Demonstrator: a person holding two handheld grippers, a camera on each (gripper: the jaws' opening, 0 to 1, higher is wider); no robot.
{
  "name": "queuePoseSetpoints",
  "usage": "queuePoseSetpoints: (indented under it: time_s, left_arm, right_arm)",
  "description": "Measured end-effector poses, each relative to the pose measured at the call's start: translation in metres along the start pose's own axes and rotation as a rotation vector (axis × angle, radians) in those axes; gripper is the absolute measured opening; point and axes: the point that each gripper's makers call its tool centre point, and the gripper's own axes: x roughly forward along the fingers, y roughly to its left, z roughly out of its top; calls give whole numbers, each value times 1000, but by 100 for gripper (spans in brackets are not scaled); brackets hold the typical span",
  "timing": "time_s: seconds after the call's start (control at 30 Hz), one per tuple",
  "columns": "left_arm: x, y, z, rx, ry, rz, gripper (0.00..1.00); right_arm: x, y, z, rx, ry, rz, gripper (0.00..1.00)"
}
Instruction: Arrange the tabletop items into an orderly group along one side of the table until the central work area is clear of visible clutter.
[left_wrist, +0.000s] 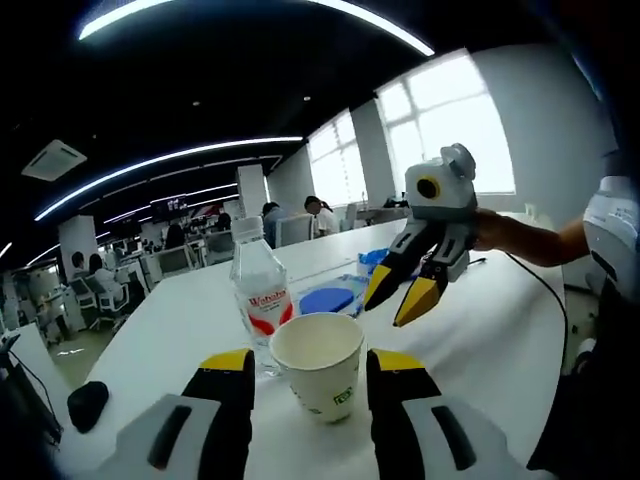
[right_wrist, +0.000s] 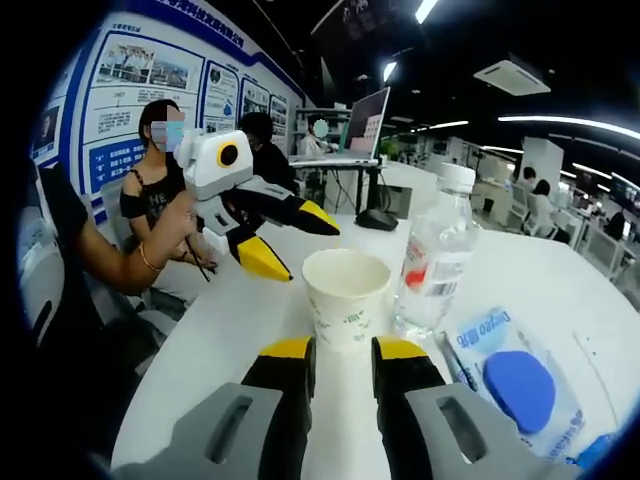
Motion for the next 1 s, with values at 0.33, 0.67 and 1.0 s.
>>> queuePoseSetpoints:
  time_s: [0.33,0.67,1.0]
  left_arm:
    - [6,-24,29,37,-42,-42,44]
    - [23,-52,42,46,-64,-109,44]
    - [43,-89,52,72,-80,-201,44]
  right_arm:
    - [-29,-5,-4,4,-19,-47,20]
    - [-59,-4,-11,4,-18,-98,20]
    - [-91,-9,-28,23,-8,-166,20]
